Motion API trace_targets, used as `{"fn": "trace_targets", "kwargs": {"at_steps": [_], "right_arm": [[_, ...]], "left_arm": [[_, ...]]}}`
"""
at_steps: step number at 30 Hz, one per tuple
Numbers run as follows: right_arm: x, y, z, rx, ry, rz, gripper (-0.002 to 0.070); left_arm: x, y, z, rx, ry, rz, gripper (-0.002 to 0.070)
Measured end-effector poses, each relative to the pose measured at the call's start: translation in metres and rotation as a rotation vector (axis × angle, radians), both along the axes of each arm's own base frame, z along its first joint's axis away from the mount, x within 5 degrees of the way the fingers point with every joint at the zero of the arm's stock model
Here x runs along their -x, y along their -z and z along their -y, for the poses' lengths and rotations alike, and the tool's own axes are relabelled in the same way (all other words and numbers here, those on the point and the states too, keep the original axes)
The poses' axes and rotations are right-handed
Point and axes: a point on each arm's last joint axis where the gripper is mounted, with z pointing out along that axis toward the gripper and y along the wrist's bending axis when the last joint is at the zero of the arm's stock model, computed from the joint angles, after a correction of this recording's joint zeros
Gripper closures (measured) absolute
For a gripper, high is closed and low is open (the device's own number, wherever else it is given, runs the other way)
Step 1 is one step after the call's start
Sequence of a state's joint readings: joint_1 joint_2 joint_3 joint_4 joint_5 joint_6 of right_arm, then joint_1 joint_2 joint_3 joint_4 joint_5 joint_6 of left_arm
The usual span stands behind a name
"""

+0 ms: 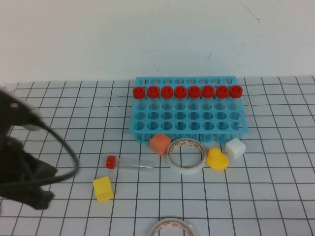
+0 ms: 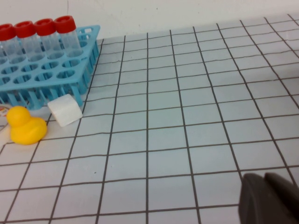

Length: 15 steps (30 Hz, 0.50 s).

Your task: Place the test tubes

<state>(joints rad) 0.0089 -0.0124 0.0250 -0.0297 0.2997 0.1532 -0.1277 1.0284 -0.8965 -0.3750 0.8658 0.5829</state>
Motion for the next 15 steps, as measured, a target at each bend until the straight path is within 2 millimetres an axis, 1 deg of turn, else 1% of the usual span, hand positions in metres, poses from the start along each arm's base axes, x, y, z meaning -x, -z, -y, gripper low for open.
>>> {"fn": "trace_targets", "kwargs": {"at_steps": [3, 9, 12, 15], "right_arm": [[0.000, 0.000, 0.000, 0.000, 0.000, 0.000, 0.0678], [0.000, 0.000, 0.000, -0.002, 0.000, 0.000, 0.0678], [0.000, 0.000, 0.000, -0.011, -0.001, 0.000, 0.0678], [0.000, 0.000, -0.001, -0.030, -0.002, 0.000, 0.0678]], "left_arm": [[-0.012, 0.006, 0.017, -0.093, 0.056, -0.045, 0.0676], [-0.030, 0.025, 0.071, -0.247, 0.176, -0.114, 0.0676], [-0.040, 0.030, 0.093, -0.264, 0.196, -0.132, 0.0676], [-0.051, 0.032, 0.109, -0.256, 0.182, -0.149, 0.0676]]}}
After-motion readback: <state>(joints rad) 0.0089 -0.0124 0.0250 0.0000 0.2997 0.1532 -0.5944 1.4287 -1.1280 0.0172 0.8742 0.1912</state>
